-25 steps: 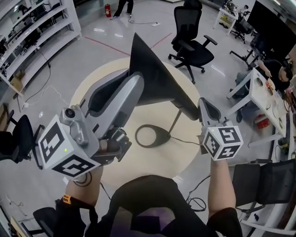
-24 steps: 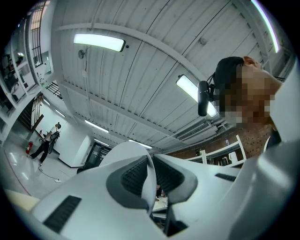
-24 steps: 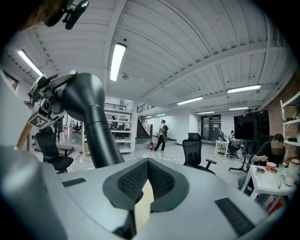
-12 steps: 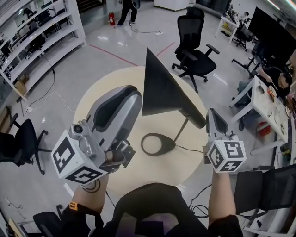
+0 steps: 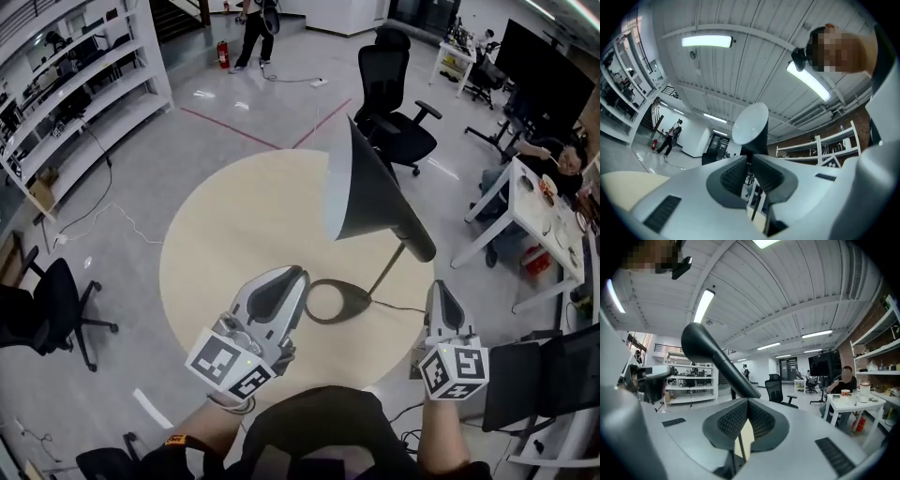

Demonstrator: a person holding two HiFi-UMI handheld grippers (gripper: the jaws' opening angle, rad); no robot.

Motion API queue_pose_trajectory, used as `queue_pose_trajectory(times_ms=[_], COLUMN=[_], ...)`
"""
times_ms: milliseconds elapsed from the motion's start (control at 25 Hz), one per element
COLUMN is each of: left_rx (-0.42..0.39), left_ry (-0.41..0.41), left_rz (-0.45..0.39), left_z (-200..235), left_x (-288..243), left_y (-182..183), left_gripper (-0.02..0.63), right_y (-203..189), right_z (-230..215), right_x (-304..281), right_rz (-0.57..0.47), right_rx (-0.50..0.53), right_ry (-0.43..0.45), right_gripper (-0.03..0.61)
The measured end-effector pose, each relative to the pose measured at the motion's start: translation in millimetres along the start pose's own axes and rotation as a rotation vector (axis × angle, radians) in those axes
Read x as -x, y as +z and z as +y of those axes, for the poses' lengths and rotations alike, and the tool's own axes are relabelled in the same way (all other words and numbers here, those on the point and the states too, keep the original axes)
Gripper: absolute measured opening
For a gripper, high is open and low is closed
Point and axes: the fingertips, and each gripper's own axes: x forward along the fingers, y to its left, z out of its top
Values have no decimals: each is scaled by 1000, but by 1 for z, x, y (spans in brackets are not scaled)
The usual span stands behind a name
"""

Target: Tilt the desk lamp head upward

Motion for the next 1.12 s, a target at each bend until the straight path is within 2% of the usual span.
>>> queue_pose_trajectory(times_ms=[160,320,440,600,840,1120], left_rx=[-30,-34,-13,-13,-55,-102], left_ry=[40,44,44,61,78,132], left_rz=[146,224,259,280,286,351], left_z=[2,-10,-13,-17,-43,-99], left_x=[27,62,79,94,102,98], left_y=[-64,-106,-127,-133,-140,-180], left_gripper=[86,48,48,48,48,48], right_y=[-33,-66,-84,-89,-95,-115], right_z=[47,86,105,124,119,77], right_x=[23,48,61,73,93,129], right_rz=[55,111,136,147,140,114], right_rx=[9,31,40,48,38,-4], right_ry=[15,25,33,53,81,118], right_gripper=[9,9,9,9,9,9])
